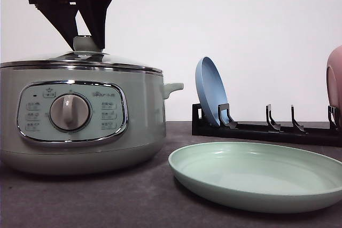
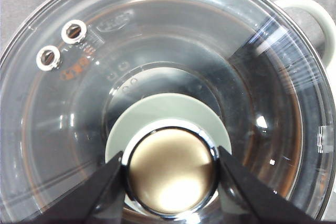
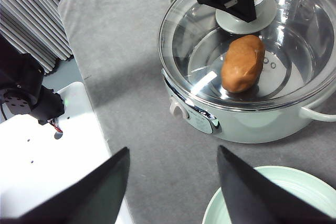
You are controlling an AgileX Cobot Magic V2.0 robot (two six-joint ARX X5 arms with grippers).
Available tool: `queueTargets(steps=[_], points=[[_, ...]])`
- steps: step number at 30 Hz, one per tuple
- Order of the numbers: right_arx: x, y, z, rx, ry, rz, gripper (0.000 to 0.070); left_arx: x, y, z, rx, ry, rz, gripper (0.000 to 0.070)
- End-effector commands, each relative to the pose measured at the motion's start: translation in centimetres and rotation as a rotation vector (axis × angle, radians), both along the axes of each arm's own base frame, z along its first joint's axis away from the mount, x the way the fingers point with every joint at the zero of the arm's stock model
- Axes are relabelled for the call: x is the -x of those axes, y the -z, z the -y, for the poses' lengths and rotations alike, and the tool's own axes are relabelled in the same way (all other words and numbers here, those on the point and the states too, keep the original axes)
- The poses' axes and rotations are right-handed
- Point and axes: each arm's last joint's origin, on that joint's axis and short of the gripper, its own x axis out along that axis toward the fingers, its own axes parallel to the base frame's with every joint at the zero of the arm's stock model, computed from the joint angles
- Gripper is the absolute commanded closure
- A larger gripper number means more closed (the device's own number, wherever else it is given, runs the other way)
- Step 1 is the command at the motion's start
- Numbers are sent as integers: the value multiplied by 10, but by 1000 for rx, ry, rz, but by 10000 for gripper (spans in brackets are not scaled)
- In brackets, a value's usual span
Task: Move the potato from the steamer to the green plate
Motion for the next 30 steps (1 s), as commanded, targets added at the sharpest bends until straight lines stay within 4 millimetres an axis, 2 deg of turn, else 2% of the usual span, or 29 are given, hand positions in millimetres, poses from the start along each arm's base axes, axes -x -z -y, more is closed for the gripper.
queueTargets(steps=[1,9,17,25,30], points=[[-2,-2,-3,-4,-9,15,371,5,-19,-2,37,-5,81,698],[-2,-2,-3,-5,-9,16,371,23,-49,-27,72,-56,179,698],[-2,-2,-3,-6,-9,16,371,43,-75,-71,10,-208,280,698],[-2,-2,-3,-6,-7,13,371,55,-86,-113,-14,-351,297,698],[-2,-2,-3,-6,-4,9,371,57,-86,-130,-27,-415,286,698]])
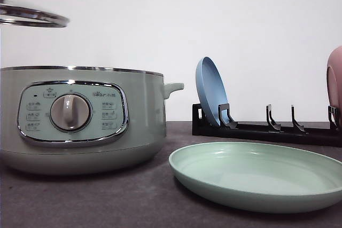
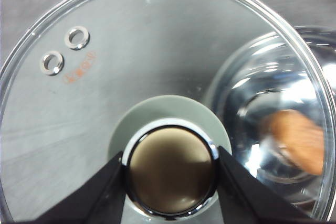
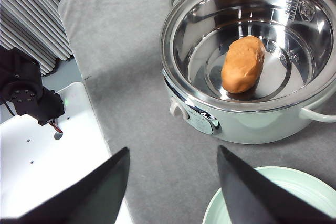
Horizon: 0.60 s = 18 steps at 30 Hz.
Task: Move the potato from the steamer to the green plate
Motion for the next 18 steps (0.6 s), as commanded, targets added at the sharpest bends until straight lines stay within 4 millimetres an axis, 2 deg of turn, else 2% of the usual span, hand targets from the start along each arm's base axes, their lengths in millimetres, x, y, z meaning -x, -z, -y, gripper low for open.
queueTargets(steps=[1,10,13,18], points=[[-2,-2,-3,-6,-2,5,371,1,-11,-4,-4,-9,66,698],[-7,-1,-7,-9,55,-6,341,0,-12,-18,-6,-67,76,698],[-15,1,-13,-5,73,-15,257,0,-12,-21,-6,-78,78,698],[-36,-6,-32,1,71,-18,242,0,-12,-23,-7,-88,78,698]])
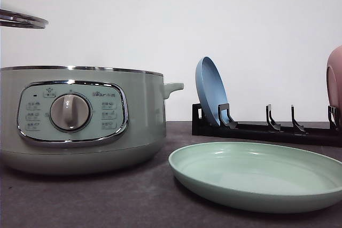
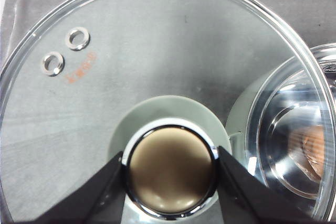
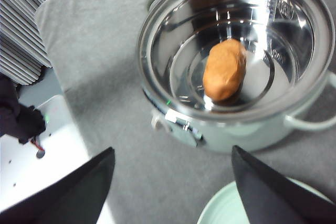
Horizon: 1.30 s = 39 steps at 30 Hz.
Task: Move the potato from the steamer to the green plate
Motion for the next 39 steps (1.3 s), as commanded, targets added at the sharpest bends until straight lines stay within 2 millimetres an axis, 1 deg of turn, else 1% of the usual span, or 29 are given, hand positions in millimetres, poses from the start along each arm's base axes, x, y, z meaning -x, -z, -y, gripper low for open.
queueTargets(steps=[1,5,9,13,18,21,27,33,39], points=[[-10,-9,-11,-15,-1,11,242,1,-11,-1,-8,0,66,698],[-36,-15,-34,3,-8,16,242,1,-11,-1,-8,-1,67,698],[-64,-13,-59,21,-13,4,242,1,-11,-1,-8,-1,69,698],[-87,0,-84,47,-5,0,242,1,-11,-1,-8,-1,69,698],[-107,26,-112,86,-7,-16,241,1,-11,-1,-7,0,69,698],[-114,46,-127,129,3,-18,237,1,-11,-1,-7,-1,70,698],[-118,82,-149,220,9,-17,228,1,-11,-1,-7,0,69,698],[-118,109,-164,287,6,-21,227,1,-11,-1,-7,-1,68,698],[-118,127,-172,338,12,-27,227,1,-11,-1,-7,0,64,698]])
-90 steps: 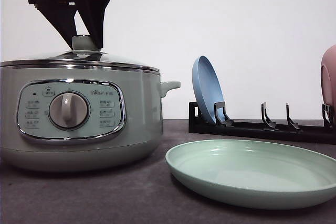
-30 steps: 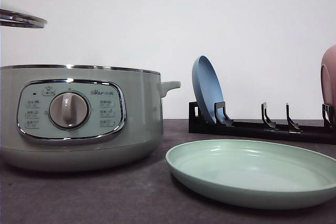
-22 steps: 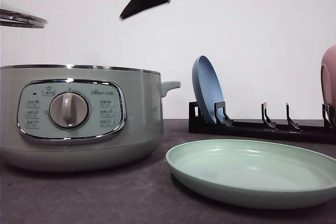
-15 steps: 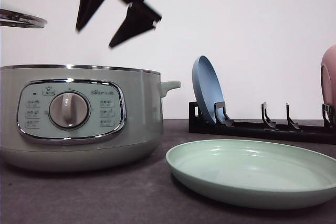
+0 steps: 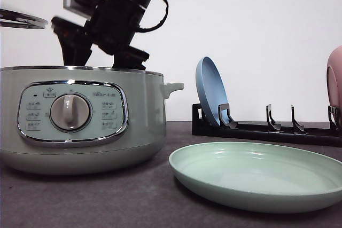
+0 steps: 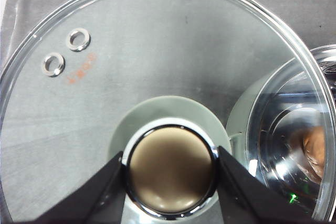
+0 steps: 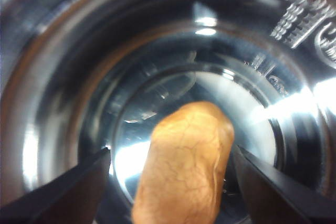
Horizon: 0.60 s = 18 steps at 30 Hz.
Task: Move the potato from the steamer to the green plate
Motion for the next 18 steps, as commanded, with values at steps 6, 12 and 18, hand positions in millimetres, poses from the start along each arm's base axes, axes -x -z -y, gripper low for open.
queueTargets(steps=[6,12,18], points=[[0,11,-11,28,-17,17,227,2,-11,0,-7,1,60,698],[-1,12,-10,41,-11,27,227,2,-11,0,-7,1,60,698],[-1,13,-10,42,-11,25,227,2,-11,0,-7,1,60,698]])
